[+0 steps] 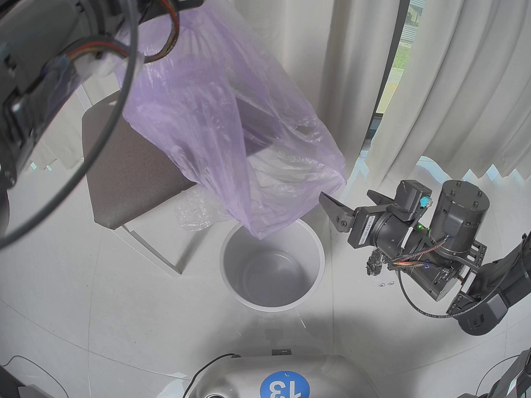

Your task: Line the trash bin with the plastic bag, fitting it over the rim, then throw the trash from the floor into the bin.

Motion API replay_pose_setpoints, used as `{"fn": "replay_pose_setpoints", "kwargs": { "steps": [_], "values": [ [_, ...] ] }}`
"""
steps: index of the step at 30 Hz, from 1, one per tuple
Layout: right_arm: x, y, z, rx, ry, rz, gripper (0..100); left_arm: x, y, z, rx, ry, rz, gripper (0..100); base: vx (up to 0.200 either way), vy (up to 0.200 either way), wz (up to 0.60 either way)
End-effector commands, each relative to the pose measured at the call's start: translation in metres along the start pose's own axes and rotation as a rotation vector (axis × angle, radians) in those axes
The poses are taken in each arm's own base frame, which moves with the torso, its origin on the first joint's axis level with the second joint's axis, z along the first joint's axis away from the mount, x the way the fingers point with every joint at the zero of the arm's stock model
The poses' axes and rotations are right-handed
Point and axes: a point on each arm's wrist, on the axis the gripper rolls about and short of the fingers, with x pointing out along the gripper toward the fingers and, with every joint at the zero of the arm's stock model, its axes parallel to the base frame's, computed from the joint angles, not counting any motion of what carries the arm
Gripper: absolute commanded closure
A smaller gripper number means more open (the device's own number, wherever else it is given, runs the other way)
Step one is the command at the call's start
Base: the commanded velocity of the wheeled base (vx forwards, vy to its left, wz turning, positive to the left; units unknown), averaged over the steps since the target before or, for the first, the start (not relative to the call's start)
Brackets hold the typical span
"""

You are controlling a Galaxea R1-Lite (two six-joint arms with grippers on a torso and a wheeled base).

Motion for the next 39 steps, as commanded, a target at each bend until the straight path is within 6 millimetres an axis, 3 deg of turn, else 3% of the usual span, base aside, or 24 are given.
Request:
{"fn": "replay_pose_setpoints", "kwargs": {
  "steps": [1, 11, 23, 28, 34, 39],
  "values": [
    [0.003, -0.002, -0.002, 0.004, 0.005, -0.008, 0, -0.002, -0.001, 0.001, -0.004, 0.0, -0.01, 100, 0.0, 0.0, 0.0],
    [0.009, -0.007, -0.006, 0.001, 0.014, -0.029, 0, -0.003, 0.0, 0.001, -0.01, -0.004, -0.007, 100, 0.0, 0.0, 0.0],
    [0.034, -0.013, -0.007, 0.056, -0.004, -0.124, 0, -0.005, 0.002, 0.001, -0.006, -0.003, -0.008, 100, 0.0, 0.0, 0.0],
    [0.026, -0.013, -0.015, 0.048, 0.067, -0.129, 0, -0.004, 0.002, 0.0, -0.005, -0.003, -0.006, 100, 0.0, 0.0, 0.0],
    [-0.017, -0.016, -0.005, -0.017, 0.177, -0.023, 0, -0.004, 0.001, -0.001, -0.001, 0.0, -0.008, 100, 0.0, 0.0, 0.0],
    [-0.017, -0.006, 0.003, 0.016, 0.142, 0.015, 0, -0.004, 0.0, -0.001, 0.0, 0.0, -0.01, 100, 0.0, 0.0, 0.0]
  ]
}}
